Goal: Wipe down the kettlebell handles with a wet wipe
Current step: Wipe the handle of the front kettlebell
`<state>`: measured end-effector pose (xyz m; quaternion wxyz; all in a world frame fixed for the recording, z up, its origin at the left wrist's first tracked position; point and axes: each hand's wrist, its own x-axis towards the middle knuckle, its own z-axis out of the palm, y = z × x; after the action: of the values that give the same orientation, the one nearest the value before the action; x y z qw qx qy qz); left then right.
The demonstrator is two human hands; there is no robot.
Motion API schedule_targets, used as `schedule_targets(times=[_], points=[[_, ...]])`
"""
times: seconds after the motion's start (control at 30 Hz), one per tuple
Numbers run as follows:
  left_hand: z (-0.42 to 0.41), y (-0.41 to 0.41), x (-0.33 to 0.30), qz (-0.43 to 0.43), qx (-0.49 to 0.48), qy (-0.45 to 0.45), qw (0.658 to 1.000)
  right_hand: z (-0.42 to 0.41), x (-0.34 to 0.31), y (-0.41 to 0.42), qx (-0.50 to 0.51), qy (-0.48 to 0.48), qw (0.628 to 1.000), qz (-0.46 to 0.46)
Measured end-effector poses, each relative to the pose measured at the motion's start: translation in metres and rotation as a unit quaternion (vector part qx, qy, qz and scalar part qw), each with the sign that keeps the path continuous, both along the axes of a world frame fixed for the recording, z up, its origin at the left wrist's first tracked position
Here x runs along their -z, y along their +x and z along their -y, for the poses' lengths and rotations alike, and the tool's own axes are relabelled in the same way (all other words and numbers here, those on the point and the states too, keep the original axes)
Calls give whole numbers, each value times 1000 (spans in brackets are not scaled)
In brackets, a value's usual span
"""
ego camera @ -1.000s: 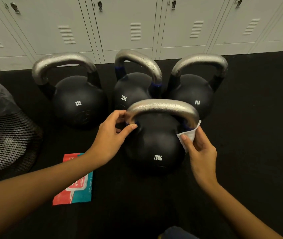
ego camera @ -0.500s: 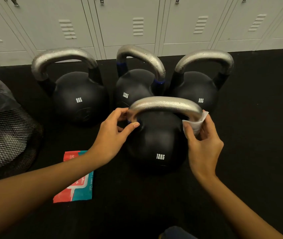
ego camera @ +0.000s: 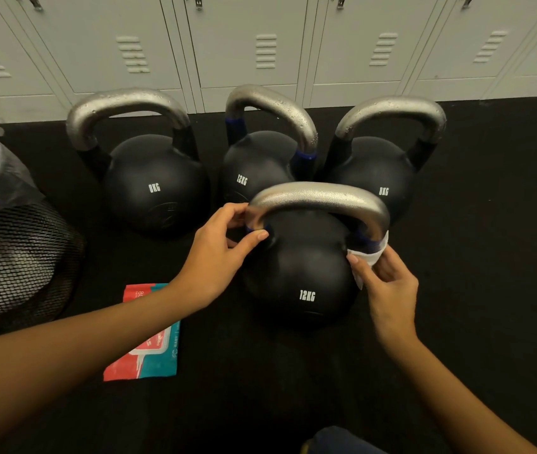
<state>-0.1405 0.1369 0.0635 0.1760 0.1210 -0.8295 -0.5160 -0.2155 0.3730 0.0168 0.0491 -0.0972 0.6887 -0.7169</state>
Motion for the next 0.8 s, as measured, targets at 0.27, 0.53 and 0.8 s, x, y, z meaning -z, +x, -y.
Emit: schedule_targets(times=[0.27,0.53,0.8], points=[[1,0,1,6,-1,-3,1000,-14,-14,-33,-114,-34,984,129],[0,0,1,-1,-3,-1,1000,12,-50,-74,-271,27,959,80],[2,0,2,6,0,-14,1000,-6,-22,-48,-154,-84,974,144]])
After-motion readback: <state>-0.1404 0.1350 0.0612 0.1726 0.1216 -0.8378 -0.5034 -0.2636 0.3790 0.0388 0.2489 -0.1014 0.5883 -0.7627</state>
